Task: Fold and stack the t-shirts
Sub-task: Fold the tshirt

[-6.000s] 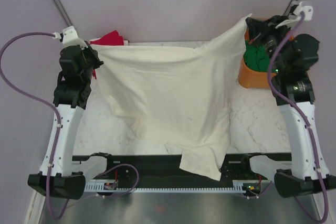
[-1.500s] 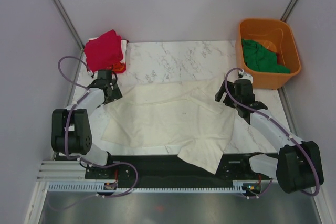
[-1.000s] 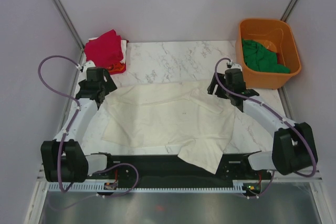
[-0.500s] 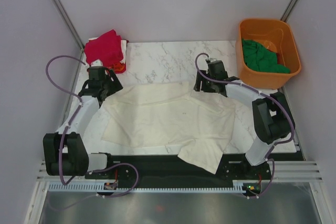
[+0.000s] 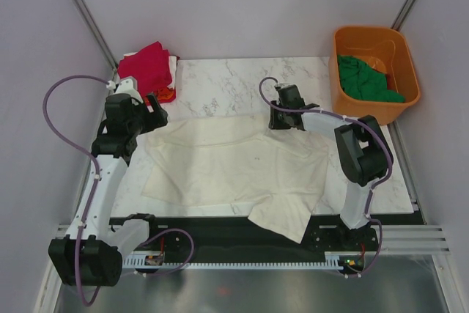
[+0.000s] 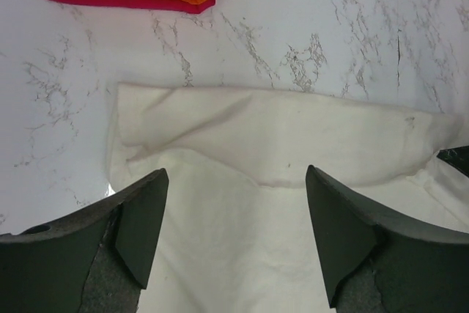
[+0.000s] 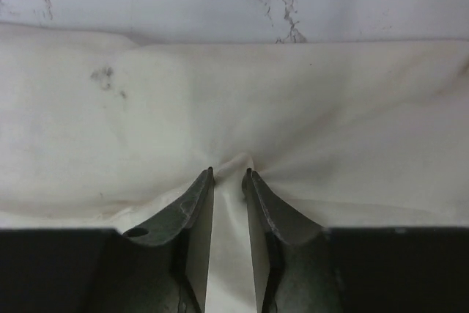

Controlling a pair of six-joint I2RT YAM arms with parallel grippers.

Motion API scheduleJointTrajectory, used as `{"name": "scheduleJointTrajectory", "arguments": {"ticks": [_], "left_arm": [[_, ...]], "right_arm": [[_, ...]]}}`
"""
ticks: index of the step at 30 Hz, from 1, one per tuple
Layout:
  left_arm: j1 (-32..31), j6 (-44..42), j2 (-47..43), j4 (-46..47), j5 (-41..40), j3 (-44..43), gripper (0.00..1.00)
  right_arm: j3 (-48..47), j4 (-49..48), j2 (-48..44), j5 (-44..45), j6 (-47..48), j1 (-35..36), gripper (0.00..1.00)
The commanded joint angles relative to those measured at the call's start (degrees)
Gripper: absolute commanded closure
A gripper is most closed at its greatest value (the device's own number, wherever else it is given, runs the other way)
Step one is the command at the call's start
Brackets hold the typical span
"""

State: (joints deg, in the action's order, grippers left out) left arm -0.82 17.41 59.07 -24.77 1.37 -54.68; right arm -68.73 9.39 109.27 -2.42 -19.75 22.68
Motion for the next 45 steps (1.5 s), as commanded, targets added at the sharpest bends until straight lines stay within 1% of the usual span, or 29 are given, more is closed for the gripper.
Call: {"name": "scheduleJointTrajectory", "arguments": {"ticks": [1,3,4,6,9,10,13,14,16,17,19,21,22,23,24,26,28,31,33,34,35,38,42,43,44,45], "left_arm": [[0.0,-4.5,-0.1,-1.9,-0.7,0.8,0.17],[0.0,-4.1,0.5,-1.8,0.1,0.3,0.17],[0.1,-4.1,0.5,-1.9,0.4,0.2,0.17],[0.1,-3.8,0.7,-1.9,1.1,0.4,0.17],[0.1,-3.6,0.3,-1.9,2.1,0.6,0.18],[0.1,-3.6,0.3,-1.9,2.0,0.7,0.18],[0.1,-3.6,-0.3,-1.9,2.1,0.9,0.18],[0.1,-3.7,-0.4,-1.9,1.9,0.9,0.18],[0.1,-3.6,-0.4,-1.9,2.1,1.1,0.17],[0.1,-3.6,-0.4,-1.9,2.2,1.0,0.17],[0.1,-3.5,-0.3,-1.9,2.6,0.9,0.17],[0.2,-3.5,-0.1,-1.9,2.7,0.7,0.17],[0.2,-3.6,-0.2,-1.9,2.7,0.7,0.17],[0.2,-3.5,-0.3,-1.9,2.8,0.8,0.17],[0.2,-3.5,-0.3,-1.9,2.8,0.8,0.17],[0.2,-3.3,-0.1,-1.8,3.4,0.8,0.17],[0.2,-3.3,0.2,-1.9,3.6,0.8,0.17],[0.2,-3.0,0.1,-1.8,3.3,1.0,0.17],[0.2,-2.8,0.1,-1.9,3.1,1.1,0.17],[0.2,-2.6,0.2,-1.8,2.6,1.2,0.17],[0.2,-2.1,0.3,-1.8,1.5,1.4,0.17],[0.2,-1.5,2.4,-1.9,-1.0,1.7,0.16],[0.7,-0.5,9.5,-2.3,0.1,-0.5,0.14],[2.9,0.9,13.0,-2.3,1.0,-1.7,0.13],[4.1,1.7,14.5,-2.2,3.1,-2.0,0.12],[7.1,2.3,16.6,-2.1,4.2,-2.6,0.13]], "right_arm": [[-2.1,-0.1,-1.0,1.9,0.9,1.1,0.69],[-2.1,0.2,-2.0,2.1,1.0,1.8,0.79],[-2.1,0.4,-2.2,2.1,1.1,2.1,0.88],[-2.4,1.1,-3.1,2.1,1.1,2.5,1.0],[-1.4,2.3,-5.7,2.1,0.9,3.9,1.0],[-1.0,2.7,-6.7,3.5,0.8,4.4,1.0],[2.4,4.4,-12.6,4.8,0.2,7.2,1.0],[5.0,4.8,-16.0,6.0,-0.2,8.9,1.0],[8.6,6.0,-19.2,6.5,-0.8,11.8,1.0],[9.6,6.5,-21.6,6.3,-1.2,12.6,0.98],[11.8,7.6,-23.4,5.1,-1.5,16.0,0.69],[12.7,9.4,-25.1,5.0,-2.0,18.2,0.37],[13.6,10.0,-25.6,4.8,-2.0,20.2,0.32],[14.0,10.5,-26.6,5.4,-2.5,21.0,0.23],[14.1,11.4,-27.0,6.1,-2.8,21.4,0.2],[14.0,12.1,-28.5,8.5,-3.3,22.0,0.17],[13.2,11.9,-29.7,15.7,-3.6,22.0,0.16],[9.4,11.7,-28.3,21.2,-1.8,20.8,0.17],[7.0,11.1,-26.1,21.2,-1.2,19.3,0.18],[4.7,11.2,-25.0,20.1,-1.2,17.5,0.18],[3.8,11.4,-22.7,19.6,-1.3,16.7,0.18],[2.9,11.4,-20.3,19.9,-1.8,14.1,0.17],[2.0,9.4,-15.8,15.3,-2.6,8.0,0.17],[1.1,8.6,-13.5,14.6,-2.4,6.2,0.17],[0.1,7.9,-12.0,13.0,-2.2,5.3,0.18],[-1.0,7.8,-10.6,12.4,-2.1,4.6,0.18]]}}
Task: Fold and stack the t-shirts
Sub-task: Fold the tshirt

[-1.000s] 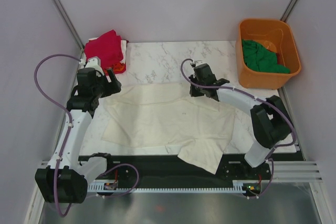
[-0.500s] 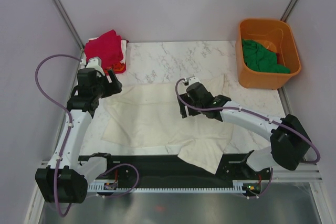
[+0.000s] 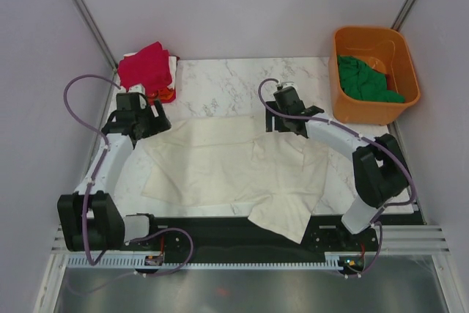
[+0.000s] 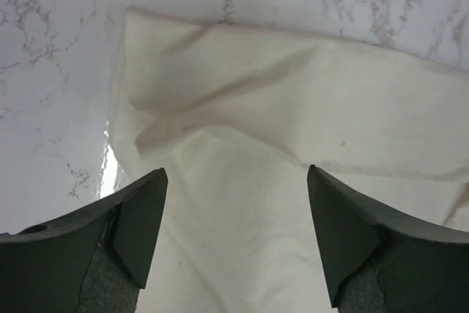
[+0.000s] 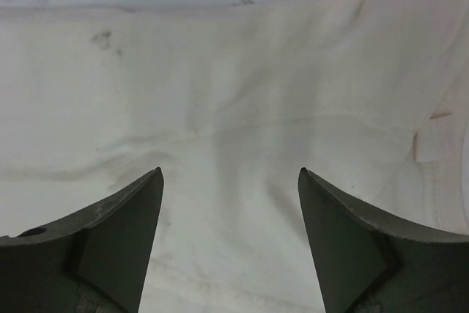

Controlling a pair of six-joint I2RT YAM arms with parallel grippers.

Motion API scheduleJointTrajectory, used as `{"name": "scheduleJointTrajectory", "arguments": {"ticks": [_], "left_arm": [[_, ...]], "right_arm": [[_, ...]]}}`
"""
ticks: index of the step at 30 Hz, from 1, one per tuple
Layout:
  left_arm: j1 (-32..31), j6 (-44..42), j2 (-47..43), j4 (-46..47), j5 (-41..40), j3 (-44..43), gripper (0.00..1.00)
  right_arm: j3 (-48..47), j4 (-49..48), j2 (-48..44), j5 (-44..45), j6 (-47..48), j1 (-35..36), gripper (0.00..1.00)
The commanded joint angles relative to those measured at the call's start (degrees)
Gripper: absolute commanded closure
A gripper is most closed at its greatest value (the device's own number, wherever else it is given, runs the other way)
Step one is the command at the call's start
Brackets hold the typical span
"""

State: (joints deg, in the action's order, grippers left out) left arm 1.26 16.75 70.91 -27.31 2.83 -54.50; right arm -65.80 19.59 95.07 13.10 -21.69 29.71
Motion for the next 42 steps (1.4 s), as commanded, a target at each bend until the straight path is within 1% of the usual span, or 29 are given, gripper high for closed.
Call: {"name": "scheduleJointTrajectory", "arguments": {"ticks": [1,2,3,5,6,8,10,12,15,17,18,19,20,21,23,27,28,30,31,32,36,39,40,42], "left_arm": [[6.3,3.3,6.8,0.8,3.6,-3.5,0.16],[7.3,3.4,11.0,1.1,3.7,-5.1,0.21],[8.7,3.1,13.3,1.5,4.5,-6.0,0.24],[9.1,1.4,17.6,2.4,6.6,-9.5,0.31],[9.1,0.9,21.0,2.8,7.0,-10.6,0.31],[9.3,-0.2,24.2,4.8,7.6,-13.9,0.31],[9.1,-0.2,28.6,4.8,7.6,-17.4,0.31],[9.0,-0.2,32.8,4.8,7.6,-19.0,0.31],[8.9,-0.2,36.1,4.8,7.6,-19.6,0.31],[8.8,-0.2,36.8,4.8,7.6,-18.2,0.31],[8.2,-1.4,37.1,4.7,8.8,-17.6,0.31],[7.7,-1.2,37.7,4.2,4.2,-16.7,0.35],[6.6,-1.1,38.1,3.5,1.1,-16.4,0.35],[6.1,-1.1,38.4,2.3,0.3,-16.3,0.35],[4.6,-0.8,38.9,1.0,-1.5,-15.8,0.4],[3.2,1.1,38.2,0.4,-2.7,-12.7,0.41],[3.0,1.1,38.6,0.4,-4.0,-12.6,0.45],[2.3,1.1,40.3,0.5,-3.9,-13.1,0.51],[1.8,0.9,40.5,0.6,-4.4,-14.0,0.76],[1.7,0.7,41.4,0.5,-4.6,-14.7,0.98],[2.4,0.3,41.5,0.3,-5.3,-18.7,0.98],[4.0,0.3,40.8,0.3,-5.3,-23.3,0.98],[4.4,-2.7,40.8,-0.9,-6.7,-24.5,0.98],[5.3,-3.3,40.7,-1.5,-6.7,-26.4,0.98]], "right_arm": [[-6.3,-2.5,5.2,-3.7,0.1,-3.5,0.17],[-7.6,-2.5,7.9,-4.1,0.2,-3.9,0.18],[-8.6,-2.5,9.1,-4.8,0.4,-4.3,0.18],[-10.5,-3.3,11.9,-5.3,0.1,-5.6,0.18],[-11.2,-3.6,12.9,-6.0,-0.3,-6.1,0.18],[-12.4,-4.1,15.2,-8.5,-0.6,-7.1,0.18],[-12.8,-4.2,16.4,-9.9,-0.5,-7.6,0.19],[-12.4,-4.6,16.2,-10.1,-0.4,-7.8,0.19],[-11.4,-5.1,15.5,-10.5,0.2,-8.5,0.19],[-10.6,-5.4,14.8,-10.9,0.2,-9.4,0.19],[-10.2,-5.5,14.6,-11.1,0.2,-10.0,0.19],[-10.0,-5.6,14.5,-11.1,0.2,-10.5,0.19],[-9.8,-5.8,14.5,-11.5,-0.1,-10.7,0.19],[-9.5,-5.8,14.5,-11.7,-0.2,-11.3,0.19],[-9.2,-6.1,14.4,-11.8,-0.5,-11.8,0.19],[-8.0,-6.4,13.7,-12.0,-0.6,-12.4,0.19],[-7.9,-6.6,13.8,-12.0,-0.6,-12.4,0.19],[-7.5,-7.1,14.2,-12.5,-0.6,-12.6,0.19],[-7.5,-7.1,14.2,-12.7,-0.7,-12.7,0.19],[-7.3,-7.2,14.4,-12.8,-0.8,-12.8,0.19],[-6.7,-8.0,15.4,-12.7,-0.7,-13.1,0.19],[-8.3,-8.2,17.6,-12.9,-1.1,-14.0,0.19],[-8.8,-8.3,18.0,-13.0,-1.3,-14.3,0.19],[-11.0,-8.2,20.0,-13.0,-1.6,-15.6,0.2]]}}
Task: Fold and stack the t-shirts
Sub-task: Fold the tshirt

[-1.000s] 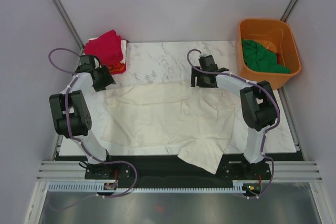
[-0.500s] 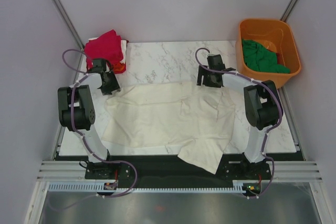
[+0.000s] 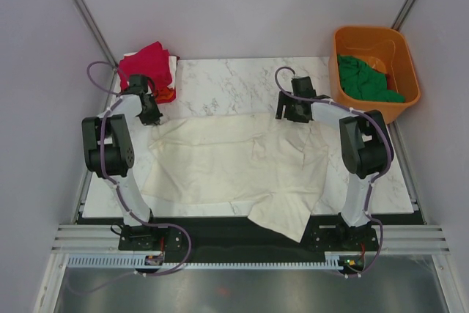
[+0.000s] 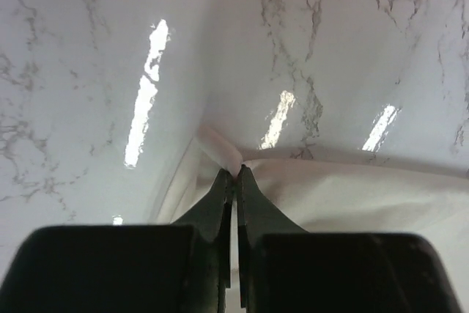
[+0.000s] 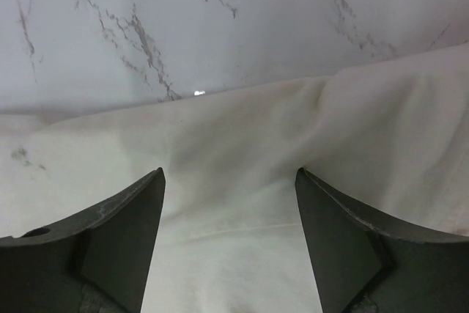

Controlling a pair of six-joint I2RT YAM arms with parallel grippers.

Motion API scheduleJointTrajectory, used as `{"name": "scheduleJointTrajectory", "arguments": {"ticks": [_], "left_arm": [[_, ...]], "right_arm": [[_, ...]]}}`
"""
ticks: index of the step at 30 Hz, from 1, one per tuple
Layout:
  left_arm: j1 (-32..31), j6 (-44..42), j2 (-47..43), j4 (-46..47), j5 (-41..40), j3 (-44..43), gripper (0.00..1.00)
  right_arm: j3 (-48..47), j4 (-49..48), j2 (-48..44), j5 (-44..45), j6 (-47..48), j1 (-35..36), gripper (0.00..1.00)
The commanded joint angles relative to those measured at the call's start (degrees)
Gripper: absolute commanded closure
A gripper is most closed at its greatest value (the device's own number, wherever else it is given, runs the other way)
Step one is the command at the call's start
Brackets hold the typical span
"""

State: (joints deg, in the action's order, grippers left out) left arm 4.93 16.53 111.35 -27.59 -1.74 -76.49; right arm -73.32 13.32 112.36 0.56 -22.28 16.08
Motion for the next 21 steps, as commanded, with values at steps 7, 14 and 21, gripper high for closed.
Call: {"name": "scheduleJointTrajectory", "arguments": {"ticks": [7,14,21], "left_arm": [[3.7,-5.1,2.5,-3.4,-3.9,-11.7,0.98],[6.2,-5.5,5.0,-4.3,-3.7,-14.9,0.98],[7.7,-6.0,9.5,-4.8,-3.5,-19.5,0.98]], "right_arm": [[-10.4,-0.7,8.0,-3.6,-2.3,-5.3,0.21],[-18.3,2.6,12.3,1.8,-1.4,-5.5,0.21],[-31.4,7.9,20.6,11.2,1.1,-5.9,0.21]]}}
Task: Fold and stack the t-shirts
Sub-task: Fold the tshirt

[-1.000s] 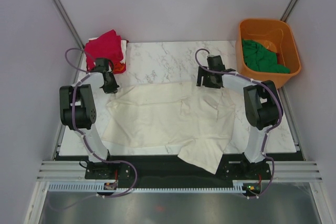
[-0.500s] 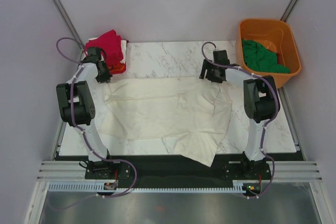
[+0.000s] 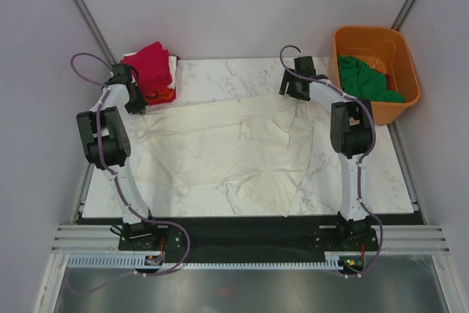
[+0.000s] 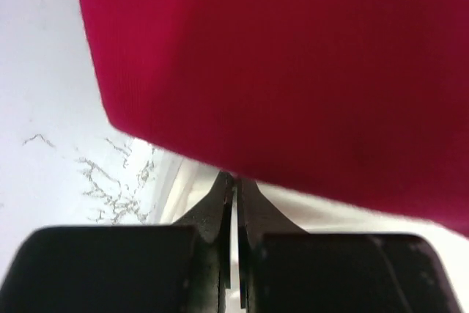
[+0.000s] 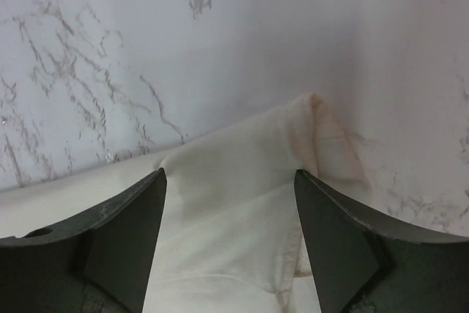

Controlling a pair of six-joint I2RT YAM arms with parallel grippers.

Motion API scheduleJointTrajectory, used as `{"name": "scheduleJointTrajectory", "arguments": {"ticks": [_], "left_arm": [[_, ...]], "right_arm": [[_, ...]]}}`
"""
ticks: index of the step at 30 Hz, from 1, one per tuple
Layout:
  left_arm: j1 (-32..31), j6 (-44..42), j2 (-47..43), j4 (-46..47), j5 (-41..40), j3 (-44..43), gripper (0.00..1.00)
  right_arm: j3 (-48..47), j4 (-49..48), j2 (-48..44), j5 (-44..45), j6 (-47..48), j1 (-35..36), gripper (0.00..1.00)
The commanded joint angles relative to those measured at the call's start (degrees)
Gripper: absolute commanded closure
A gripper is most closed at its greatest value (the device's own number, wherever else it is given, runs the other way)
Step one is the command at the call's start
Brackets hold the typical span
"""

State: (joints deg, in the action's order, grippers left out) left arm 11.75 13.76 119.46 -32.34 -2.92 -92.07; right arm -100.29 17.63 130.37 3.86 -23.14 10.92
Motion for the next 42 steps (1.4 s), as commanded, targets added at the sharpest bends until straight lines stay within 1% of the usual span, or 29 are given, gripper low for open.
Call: {"name": "scheduleJointTrajectory", "arguments": {"ticks": [1,2,4,5,6,7,9,13,14,15,17,18,19,20,21,22,23,24,25,27,29,31,32,33,35,36,39,41,42], "left_arm": [[0.9,-3.5,2.5,-0.3,-2.7,-4.5,0.98],[0.8,-3.6,3.1,-0.5,-3.0,-5.1,0.98],[0.8,-3.8,3.2,-0.7,-2.5,-6.1,0.61],[0.8,-3.7,2.6,-0.8,-2.5,-6.2,0.47],[0.8,-3.3,1.8,-0.7,-2.4,-5.8,0.36],[0.8,-2.9,-1.0,-0.7,-3.5,-5.4,0.13],[0.9,-2.2,-4.5,-0.7,-5.9,-4.1,0.0],[0.9,-0.6,-14.5,-2.1,-10.4,-0.4,0.0],[0.9,1.0,-19.9,-2.4,-12.0,2.8,0.01],[0.9,4.7,-22.7,-2.9,-13.0,5.0,0.03],[0.8,9.0,-29.0,-4.4,-12.1,10.1,0.02],[0.7,9.0,-34.8,-4.4,-12.1,15.9,0.02],[0.7,11.4,-37.3,-5.1,-4.7,18.9,0.04],[0.6,11.7,-39.5,-6.2,-2.6,21.8,0.05],[0.6,12.3,-43.4,-6.9,-1.3,26.6,0.09],[0.6,12.3,-44.9,-7.5,-1.0,28.9,0.1],[0.9,12.3,-46.3,-8.6,0.1,32.6,0.1],[1.3,12.4,-47.3,-9.3,2.5,34.0,0.11],[2.9,13.0,-48.8,-9.8,5.9,35.5,0.11],[4.7,15.2,-49.8,-9.9,16.0,39.8,0.16],[4.7,16.4,-51.0,-9.9,19.3,42.2,0.16],[4.6,16.3,-52.1,-10.4,17.1,44.8,0.17],[4.6,15.3,-52.2,-10.9,14.6,45.7,0.16],[4.6,15.4,-52.0,-11.9,10.3,46.0,0.16],[4.6,15.5,-50.7,-12.0,10.1,45.1,0.19],[4.6,15.4,-49.9,-12.0,7.3,44.8,0.22],[4.5,13.1,-43.5,-12.0,1.0,43.2,0.22],[4.5,12.2,-40.5,-11.6,-0.4,42.7,0.21],[4.5,12.0,-37.4,-11.3,-0.6,42.6,0.2]], "right_arm": [[-4.9,4.5,2.8,9.1,1.7,-0.7,0.2],[-5.6,4.8,3.0,12.3,1.3,-0.7,0.2],[-6.5,5.0,2.9,13.7,1.3,-0.6,0.2],[-7.2,5.2,2.8,14.5,1.5,-0.8,0.2],[-8.9,5.5,2.3,14.6,1.9,-0.8,0.21],[-9.7,5.6,1.7,14.4,2.4,-0.7,0.21],[-11.1,5.1,-0.7,13.4,4.5,-0.2,0.2],[-9.9,2.4,-7.0,7.6,5.4,0.7,0.17],[-8.5,2.2,-9.9,7.4,5.2,1.3,0.17],[-7.6,2.0,-11.3,7.5,4.9,1.7,0.16],[-4.4,1.9,-15.6,6.9,4.3,2.4,0.16],[-2.7,1.8,-17.1,6.4,2.9,2.7,0.15],[-0.7,1.8,-18.8,5.0,1.7,2.8,0.15],[4.4,1.2,-22.6,4.1,0.6,3.0,0.15],[7.5,0.2,-24.5,3.3,-1.6,3.3,0.15],[11.0,-3.0,-26.5,2.1,-2.6,3.6,0.15],[17.3,-5.0,-30.1,-0.6,-3.4,4.2,0.15],[20.0,-6.7,-31.5,-1.8,-4.2,4.4,0.14],[22.0,-8.8,-32.5,-3.7,-5.2,4.5,0.14],[25.1,-9.1,-33.7,-6.0,-5.7,4.7,0.14],[26.8,-8.9,-34.1,-7.5,-6.4,4.9,0.14],[27.8,-8.9,-34.3,-8.2,-6.7,5.5,0.14],[28.4,-9.1,-34.4,-8.8,-7.2,5.8,0.14],[28.4,-9.4,-34.3,-9.9,-7.4,6.0,0.14],[28.1,-9.5,-34.0,-10.5,-7.3,6.1,0.14],[28.0,-9.6,-33.9,-10.5,-7.3,6.2,0.13],[26.9,-9.6,-33.4,-10.4,-6.9,6.0,0.13],[26.8,-9.5,-33.7,-10.5,-6.7,5.9,0.12],[26.8,-9.5,-33.7,-10.6,-6.7,5.7,0.12]]}}
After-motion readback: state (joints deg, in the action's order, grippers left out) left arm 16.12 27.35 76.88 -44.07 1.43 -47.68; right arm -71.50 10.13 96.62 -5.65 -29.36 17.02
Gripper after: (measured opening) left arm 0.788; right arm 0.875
